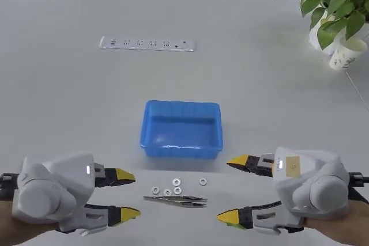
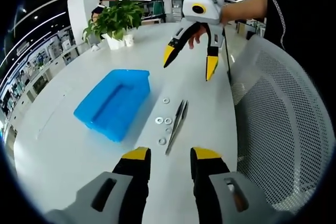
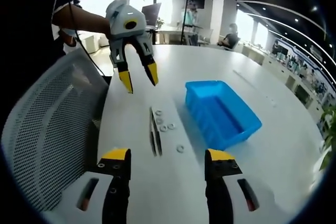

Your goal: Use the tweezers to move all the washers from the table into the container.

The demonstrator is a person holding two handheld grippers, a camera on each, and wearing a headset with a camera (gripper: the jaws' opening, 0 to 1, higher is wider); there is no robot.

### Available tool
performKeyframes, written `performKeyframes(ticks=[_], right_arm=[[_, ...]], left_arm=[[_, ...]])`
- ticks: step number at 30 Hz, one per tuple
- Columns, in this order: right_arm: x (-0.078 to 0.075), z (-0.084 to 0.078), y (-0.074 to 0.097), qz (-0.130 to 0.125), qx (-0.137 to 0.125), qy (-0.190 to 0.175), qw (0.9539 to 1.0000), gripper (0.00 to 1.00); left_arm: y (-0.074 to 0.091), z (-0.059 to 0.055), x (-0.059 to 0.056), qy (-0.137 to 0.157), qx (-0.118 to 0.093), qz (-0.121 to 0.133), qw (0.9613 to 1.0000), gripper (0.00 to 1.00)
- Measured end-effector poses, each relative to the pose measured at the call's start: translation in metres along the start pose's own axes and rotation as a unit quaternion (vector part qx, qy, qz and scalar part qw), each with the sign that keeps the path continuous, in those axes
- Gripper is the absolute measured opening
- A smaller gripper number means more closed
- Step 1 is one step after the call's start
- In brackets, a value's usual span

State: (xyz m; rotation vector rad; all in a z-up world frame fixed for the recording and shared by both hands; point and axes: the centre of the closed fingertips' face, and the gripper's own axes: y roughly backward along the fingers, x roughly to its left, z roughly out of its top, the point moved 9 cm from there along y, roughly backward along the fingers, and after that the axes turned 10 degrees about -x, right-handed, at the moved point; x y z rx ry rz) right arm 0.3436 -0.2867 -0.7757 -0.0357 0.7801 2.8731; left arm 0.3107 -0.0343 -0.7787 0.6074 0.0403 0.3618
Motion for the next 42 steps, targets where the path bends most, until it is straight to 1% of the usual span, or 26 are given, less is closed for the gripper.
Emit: performKeyframes(ticks=[4,8,10,15,19,21,27,28,30,36,38,42], right_arm=[[0.000,-0.002,-0.005,0.011,0.003,0.000,0.9999,0.52],[0.001,-0.006,-0.012,0.026,0.011,0.005,0.9996,0.47],[0.001,-0.007,-0.015,0.033,0.012,0.005,0.9994,0.45],[0.001,-0.007,-0.022,0.047,0.016,0.009,0.9987,0.38],[0.001,-0.007,-0.028,0.055,0.015,0.008,0.9983,0.34],[0.001,-0.008,-0.032,0.061,0.022,0.013,0.9978,0.32],[0.003,-0.008,-0.041,0.080,0.020,0.007,0.9966,0.30],[0.003,-0.008,-0.043,0.081,0.020,0.009,0.9965,0.29],[0.004,-0.008,-0.046,0.085,0.024,0.013,0.9960,0.28],[0.005,-0.009,-0.054,0.095,0.029,0.014,0.9950,0.25],[0.005,-0.009,-0.057,0.096,0.031,0.011,0.9948,0.25],[0.006,-0.010,-0.061,0.100,0.037,0.010,0.9942,0.22]], left_arm=[[-0.005,-0.003,0.003,0.000,0.010,-0.002,0.9999,0.29],[-0.009,-0.006,0.005,-0.003,0.021,-0.010,0.9997,0.26],[-0.011,-0.006,0.006,-0.003,0.023,-0.013,0.9996,0.24],[-0.017,-0.008,0.007,-0.015,0.035,-0.028,0.9989,0.20],[-0.021,-0.010,0.007,-0.022,0.043,-0.035,0.9983,0.19],[-0.025,-0.011,0.008,-0.025,0.049,-0.039,0.9978,0.18],[-0.031,-0.012,0.009,-0.034,0.055,-0.050,0.9967,0.15],[-0.032,-0.011,0.009,-0.036,0.054,-0.053,0.9965,0.14],[-0.034,-0.013,0.010,-0.043,0.060,-0.056,0.9957,0.13],[-0.039,-0.015,0.011,-0.052,0.071,-0.067,0.9938,0.11],[-0.040,-0.013,0.012,-0.052,0.074,-0.071,0.9934,0.11],[-0.043,-0.014,0.011,-0.055,0.078,-0.079,0.9923,0.11]])
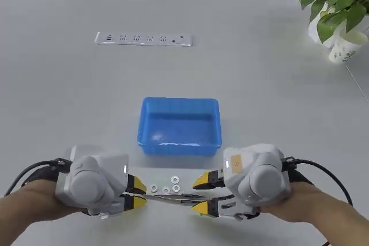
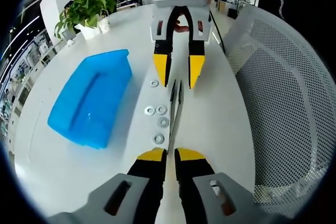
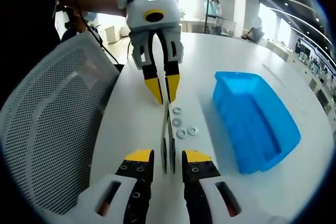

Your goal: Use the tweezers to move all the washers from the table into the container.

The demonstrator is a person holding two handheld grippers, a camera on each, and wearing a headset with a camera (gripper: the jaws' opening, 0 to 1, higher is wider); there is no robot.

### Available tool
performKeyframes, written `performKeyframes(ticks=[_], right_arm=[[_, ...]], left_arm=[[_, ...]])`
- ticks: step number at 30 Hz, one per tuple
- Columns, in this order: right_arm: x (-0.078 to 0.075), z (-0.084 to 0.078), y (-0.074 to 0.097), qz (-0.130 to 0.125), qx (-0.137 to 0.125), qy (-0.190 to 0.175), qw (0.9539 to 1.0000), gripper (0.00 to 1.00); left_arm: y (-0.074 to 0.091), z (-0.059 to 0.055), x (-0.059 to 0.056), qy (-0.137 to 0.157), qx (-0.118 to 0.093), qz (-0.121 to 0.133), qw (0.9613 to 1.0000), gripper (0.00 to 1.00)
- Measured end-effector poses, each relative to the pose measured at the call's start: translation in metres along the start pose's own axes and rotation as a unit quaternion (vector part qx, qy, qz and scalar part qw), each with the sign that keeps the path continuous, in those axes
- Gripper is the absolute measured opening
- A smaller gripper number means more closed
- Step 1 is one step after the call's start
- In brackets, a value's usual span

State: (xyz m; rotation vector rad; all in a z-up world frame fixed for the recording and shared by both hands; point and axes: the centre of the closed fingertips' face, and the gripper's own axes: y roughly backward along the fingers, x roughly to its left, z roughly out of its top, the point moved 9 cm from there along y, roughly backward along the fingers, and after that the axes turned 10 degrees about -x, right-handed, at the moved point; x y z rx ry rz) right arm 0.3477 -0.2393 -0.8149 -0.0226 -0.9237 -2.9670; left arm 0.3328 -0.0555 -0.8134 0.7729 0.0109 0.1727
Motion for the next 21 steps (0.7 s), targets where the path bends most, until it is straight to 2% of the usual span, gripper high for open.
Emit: performKeyframes(ticks=[4,21], right_arm=[[-0.0004,-0.0018,-0.0025,0.001,0.006,0.005,1.0000,0.19],[-0.0011,-0.0073,-0.0067,0.000,0.020,0.014,0.9997,0.13]], left_arm=[[-0.0014,-0.0025,-0.0001,-0.004,0.005,-0.006,1.0000,0.08],[-0.0034,-0.0056,0.0032,-0.019,0.000,-0.018,0.9997,0.06]])
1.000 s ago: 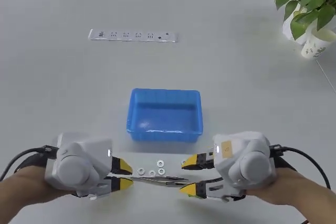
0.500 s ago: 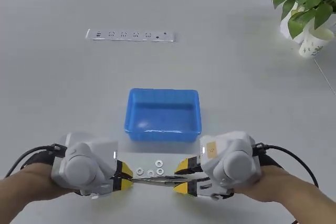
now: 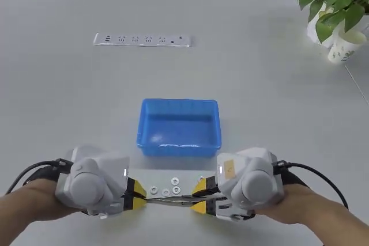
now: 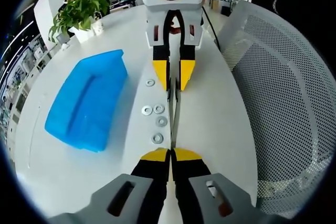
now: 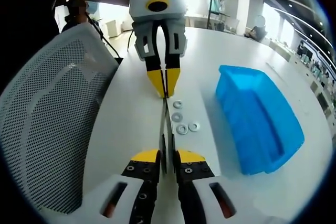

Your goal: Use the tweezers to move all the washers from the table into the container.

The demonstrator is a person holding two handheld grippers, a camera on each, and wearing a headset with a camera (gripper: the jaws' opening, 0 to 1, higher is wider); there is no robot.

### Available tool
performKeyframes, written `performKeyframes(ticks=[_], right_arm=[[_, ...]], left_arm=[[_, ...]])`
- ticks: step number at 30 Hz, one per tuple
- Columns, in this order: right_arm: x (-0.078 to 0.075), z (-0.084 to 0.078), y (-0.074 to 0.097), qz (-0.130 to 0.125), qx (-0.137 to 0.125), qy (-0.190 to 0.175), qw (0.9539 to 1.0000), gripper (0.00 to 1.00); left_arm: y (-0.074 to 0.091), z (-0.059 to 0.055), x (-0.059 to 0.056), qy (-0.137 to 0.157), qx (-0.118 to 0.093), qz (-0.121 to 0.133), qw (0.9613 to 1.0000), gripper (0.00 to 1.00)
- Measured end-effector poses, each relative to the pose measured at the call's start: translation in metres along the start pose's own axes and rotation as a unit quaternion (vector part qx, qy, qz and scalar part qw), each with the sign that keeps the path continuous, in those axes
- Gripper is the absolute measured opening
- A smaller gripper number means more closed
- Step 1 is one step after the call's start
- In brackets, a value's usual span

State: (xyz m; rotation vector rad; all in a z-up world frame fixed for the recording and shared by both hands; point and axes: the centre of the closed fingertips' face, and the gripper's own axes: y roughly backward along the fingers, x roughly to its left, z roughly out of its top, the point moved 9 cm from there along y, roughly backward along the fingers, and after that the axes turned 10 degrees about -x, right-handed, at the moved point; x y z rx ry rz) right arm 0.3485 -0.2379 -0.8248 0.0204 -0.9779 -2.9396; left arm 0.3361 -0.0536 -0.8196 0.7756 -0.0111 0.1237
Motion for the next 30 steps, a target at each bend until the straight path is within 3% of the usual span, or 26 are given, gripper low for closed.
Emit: performKeyframes(ticks=[11,30], right_arm=[[0.000,0.002,-0.002,0.004,0.006,0.005,1.0000,0.14],[0.001,0.008,-0.007,0.014,0.012,0.019,0.9996,0.14]], left_arm=[[0.000,0.003,0.000,0.011,0.001,-0.007,0.9999,0.05],[0.016,0.023,-0.003,-0.004,-0.008,-0.012,0.9999,0.05]])
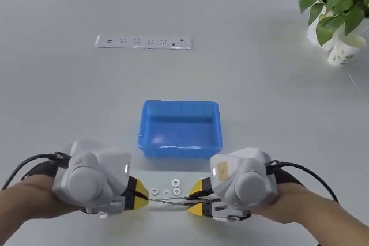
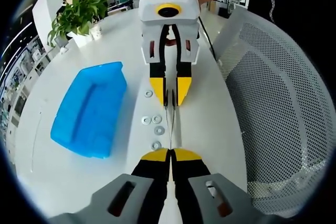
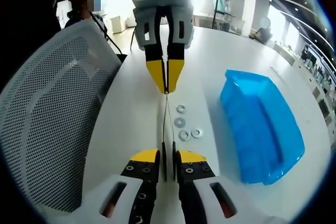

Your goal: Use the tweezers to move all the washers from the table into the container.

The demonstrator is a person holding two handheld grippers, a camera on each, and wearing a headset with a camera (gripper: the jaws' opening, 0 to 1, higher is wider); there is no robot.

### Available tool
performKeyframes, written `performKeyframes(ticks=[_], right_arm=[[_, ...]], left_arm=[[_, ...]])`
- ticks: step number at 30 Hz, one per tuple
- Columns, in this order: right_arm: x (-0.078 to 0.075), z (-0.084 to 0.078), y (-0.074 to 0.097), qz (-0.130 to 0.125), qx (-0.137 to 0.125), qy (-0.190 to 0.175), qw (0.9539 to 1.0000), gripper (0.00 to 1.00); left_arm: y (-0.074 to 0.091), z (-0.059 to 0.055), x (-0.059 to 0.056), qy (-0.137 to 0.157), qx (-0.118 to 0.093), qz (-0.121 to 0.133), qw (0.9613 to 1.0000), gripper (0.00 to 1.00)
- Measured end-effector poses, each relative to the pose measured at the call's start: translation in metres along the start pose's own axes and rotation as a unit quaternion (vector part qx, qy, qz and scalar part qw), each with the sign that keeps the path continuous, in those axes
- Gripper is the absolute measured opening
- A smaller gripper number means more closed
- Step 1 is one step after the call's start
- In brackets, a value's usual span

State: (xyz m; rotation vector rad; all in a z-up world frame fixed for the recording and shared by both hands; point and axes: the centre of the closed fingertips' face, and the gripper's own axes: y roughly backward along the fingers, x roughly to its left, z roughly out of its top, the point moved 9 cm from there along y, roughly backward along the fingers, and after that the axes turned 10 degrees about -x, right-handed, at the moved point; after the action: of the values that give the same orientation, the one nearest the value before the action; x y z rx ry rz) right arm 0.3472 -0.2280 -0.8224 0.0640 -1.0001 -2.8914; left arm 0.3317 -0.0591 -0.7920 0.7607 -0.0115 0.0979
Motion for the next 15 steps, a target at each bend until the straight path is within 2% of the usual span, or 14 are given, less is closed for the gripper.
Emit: performKeyframes(ticks=[15], right_arm=[[0.000,0.005,-0.002,0.003,0.001,0.011,0.9999,0.14]], left_arm=[[0.007,0.019,0.002,-0.013,-0.013,-0.001,0.9998,0.05]])
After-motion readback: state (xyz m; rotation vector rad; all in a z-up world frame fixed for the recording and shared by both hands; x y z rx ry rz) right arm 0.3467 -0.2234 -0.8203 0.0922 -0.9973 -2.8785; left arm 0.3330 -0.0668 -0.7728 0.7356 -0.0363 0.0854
